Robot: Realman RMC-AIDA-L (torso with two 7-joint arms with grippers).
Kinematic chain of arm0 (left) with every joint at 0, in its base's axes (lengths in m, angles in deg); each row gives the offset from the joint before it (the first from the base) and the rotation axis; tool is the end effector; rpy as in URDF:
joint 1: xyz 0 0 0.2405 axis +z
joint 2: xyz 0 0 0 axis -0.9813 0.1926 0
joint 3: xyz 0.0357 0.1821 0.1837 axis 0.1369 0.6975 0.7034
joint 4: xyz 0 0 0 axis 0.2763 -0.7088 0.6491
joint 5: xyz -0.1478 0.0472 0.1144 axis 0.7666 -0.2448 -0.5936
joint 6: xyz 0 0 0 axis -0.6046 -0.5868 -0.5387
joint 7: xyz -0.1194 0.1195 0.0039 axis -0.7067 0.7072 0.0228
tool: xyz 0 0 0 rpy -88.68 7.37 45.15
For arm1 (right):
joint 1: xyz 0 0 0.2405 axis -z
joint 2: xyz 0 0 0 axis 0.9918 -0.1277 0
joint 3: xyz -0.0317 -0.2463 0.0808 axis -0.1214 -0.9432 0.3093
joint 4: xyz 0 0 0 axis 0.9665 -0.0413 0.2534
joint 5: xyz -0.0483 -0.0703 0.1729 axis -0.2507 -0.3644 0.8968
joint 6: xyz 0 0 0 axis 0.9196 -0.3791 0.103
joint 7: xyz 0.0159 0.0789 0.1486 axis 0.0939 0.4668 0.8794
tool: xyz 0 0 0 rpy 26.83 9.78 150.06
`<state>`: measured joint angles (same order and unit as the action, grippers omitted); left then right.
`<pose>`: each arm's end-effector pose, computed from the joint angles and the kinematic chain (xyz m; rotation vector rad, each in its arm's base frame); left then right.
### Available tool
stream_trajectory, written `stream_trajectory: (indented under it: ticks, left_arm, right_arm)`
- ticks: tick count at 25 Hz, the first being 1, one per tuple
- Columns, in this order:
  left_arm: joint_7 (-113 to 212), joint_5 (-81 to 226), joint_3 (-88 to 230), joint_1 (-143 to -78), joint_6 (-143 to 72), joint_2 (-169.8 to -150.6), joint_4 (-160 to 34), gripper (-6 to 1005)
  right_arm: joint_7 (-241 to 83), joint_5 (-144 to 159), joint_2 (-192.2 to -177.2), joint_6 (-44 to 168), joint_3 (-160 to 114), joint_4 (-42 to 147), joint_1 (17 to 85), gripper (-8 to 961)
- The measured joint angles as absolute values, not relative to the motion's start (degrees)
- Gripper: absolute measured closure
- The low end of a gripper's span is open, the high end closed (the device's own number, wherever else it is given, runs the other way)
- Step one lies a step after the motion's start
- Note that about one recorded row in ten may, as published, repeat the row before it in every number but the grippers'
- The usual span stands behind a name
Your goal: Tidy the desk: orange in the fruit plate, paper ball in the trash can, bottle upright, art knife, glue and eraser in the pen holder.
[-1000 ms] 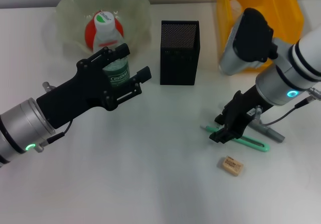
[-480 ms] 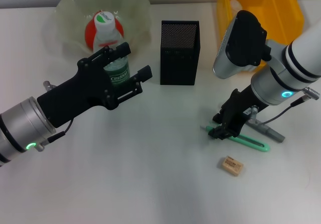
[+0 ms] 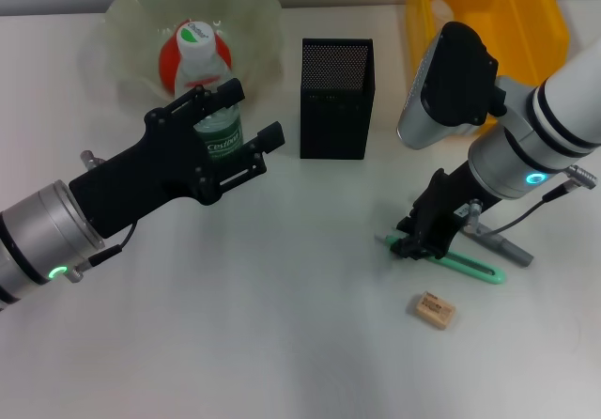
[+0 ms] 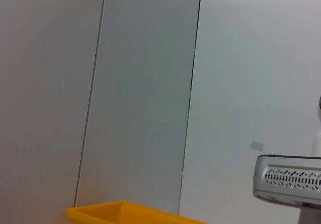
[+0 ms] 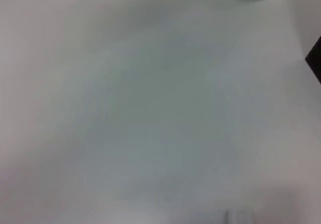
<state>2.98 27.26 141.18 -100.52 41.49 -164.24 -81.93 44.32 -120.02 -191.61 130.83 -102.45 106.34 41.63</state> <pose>-0.2310 0.2965 -0.0480 -2.3684 -0.3841 -1.1506 0.2046 0.3473 -0.0875 -2.8880 0.5052 -0.5803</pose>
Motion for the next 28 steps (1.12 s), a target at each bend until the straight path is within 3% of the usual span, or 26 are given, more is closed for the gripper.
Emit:
stream_trajectory:
  ticks: [4,6,12,21,28]
  left_arm:
    - [2.9,27.3,141.2,-100.5,41.5,-164.22,-81.9,245]
    - [2.9,27.3,141.2,-100.5,41.5,-164.22,-81.9,245]
    - [2.9,27.3,141.2,-100.5,41.5,-164.13,-81.9,245]
    - [3.2,27.3,140.4,-99.1,43.1,-164.01,-82.3,246]
    - [3.3,27.3,137.5,-98.3,45.8,-163.94,-82.1,246]
  right_arm:
    - [44.8,-120.0,-191.61,130.9,-102.5,106.3,41.7,658]
    - [45.1,-120.0,-191.61,130.8,-102.4,106.3,41.7,746]
    - [44.8,-116.8,-191.45,130.6,-101.0,108.8,43.5,774]
    - [30.6,-94.4,-191.16,131.0,-83.8,115.7,53.6,780]
    - [17.7,-77.3,-191.17,130.4,-76.7,109.5,54.8,779]
